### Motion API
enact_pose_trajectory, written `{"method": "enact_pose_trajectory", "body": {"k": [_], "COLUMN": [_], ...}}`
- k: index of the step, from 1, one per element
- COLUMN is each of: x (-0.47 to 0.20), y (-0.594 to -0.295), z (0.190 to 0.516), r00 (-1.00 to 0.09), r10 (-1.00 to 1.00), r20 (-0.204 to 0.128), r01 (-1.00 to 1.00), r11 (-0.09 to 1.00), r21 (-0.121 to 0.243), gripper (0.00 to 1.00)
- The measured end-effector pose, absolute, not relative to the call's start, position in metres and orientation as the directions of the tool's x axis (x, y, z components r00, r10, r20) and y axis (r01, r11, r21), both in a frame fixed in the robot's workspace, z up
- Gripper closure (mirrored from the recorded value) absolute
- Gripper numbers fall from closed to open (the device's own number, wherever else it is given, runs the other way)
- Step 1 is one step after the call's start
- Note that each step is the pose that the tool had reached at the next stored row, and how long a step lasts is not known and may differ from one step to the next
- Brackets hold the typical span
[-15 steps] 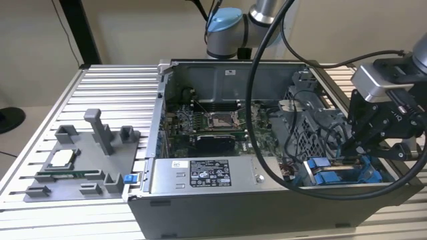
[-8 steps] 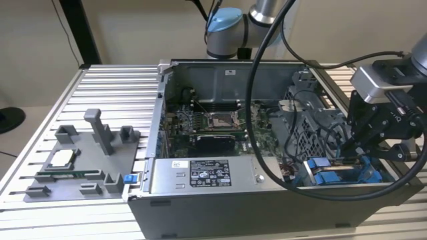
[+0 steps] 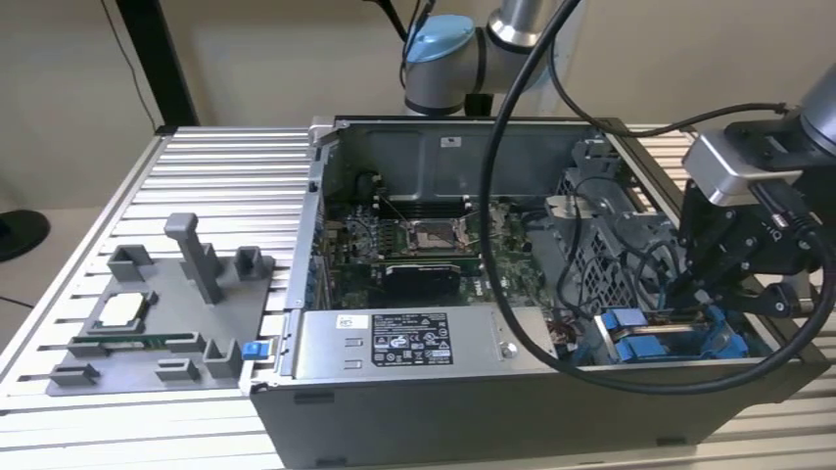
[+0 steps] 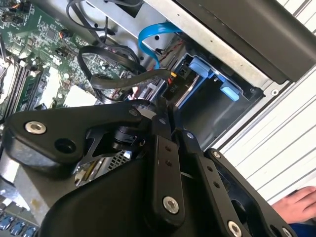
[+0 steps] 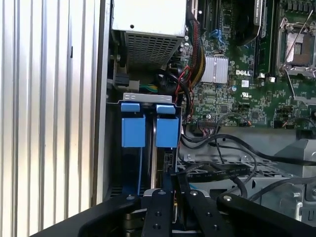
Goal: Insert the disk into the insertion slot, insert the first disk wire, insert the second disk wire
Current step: 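Insert the second disk wire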
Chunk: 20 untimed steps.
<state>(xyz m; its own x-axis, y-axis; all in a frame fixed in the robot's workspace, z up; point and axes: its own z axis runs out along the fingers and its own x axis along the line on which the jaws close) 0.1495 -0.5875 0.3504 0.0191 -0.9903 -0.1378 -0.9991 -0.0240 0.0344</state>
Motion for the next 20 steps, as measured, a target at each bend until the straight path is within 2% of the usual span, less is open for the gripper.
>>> {"method": "enact_pose_trajectory", "body": {"k": [20], "x": [0.1490], "y": [-0.5854], "z": [0.3441], "r00": [0.005], "r10": [-0.990], "r20": [-0.138], "r01": [-0.999], "r11": [-0.009], "r21": [0.032], "gripper": [1.00]}}
